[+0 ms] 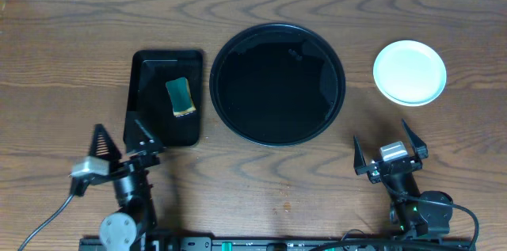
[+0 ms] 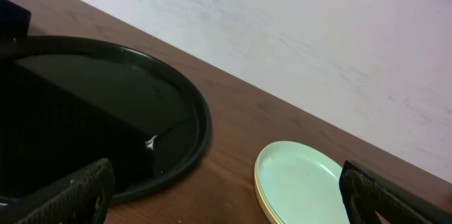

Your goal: Clean dirty plates on tray and stack at the side

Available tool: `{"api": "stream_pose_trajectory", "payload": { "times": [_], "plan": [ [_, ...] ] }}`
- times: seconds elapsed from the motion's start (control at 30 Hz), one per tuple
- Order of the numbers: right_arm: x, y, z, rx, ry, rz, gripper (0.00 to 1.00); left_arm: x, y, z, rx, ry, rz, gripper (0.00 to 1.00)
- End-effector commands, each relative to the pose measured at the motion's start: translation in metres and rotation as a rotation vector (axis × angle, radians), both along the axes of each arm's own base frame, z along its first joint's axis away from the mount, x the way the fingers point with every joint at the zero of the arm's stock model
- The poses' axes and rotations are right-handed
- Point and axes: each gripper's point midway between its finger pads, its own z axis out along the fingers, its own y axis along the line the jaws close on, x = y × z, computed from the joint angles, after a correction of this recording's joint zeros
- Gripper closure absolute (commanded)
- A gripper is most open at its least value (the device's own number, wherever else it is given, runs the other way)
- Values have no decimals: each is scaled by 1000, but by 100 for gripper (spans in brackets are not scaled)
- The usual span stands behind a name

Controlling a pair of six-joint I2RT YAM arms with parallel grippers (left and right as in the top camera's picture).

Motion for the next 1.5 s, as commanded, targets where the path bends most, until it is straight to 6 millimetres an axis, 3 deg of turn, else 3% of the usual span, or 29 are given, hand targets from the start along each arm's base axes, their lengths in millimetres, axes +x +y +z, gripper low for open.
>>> {"api": "stream_pose_trajectory", "payload": {
  "times": [0.0,0.43,1.47],
  "plan": [
    [0,-3,-1,16,8,-14,1,6,-6,-17,-10,27,-41,10],
    [0,-3,-1,16,8,-14,1,12,-15,-115,176,442,-65,10],
    [0,-3,-1,16,8,-14,1,13,-15,-120,176,465,-67,10]
  ]
}}
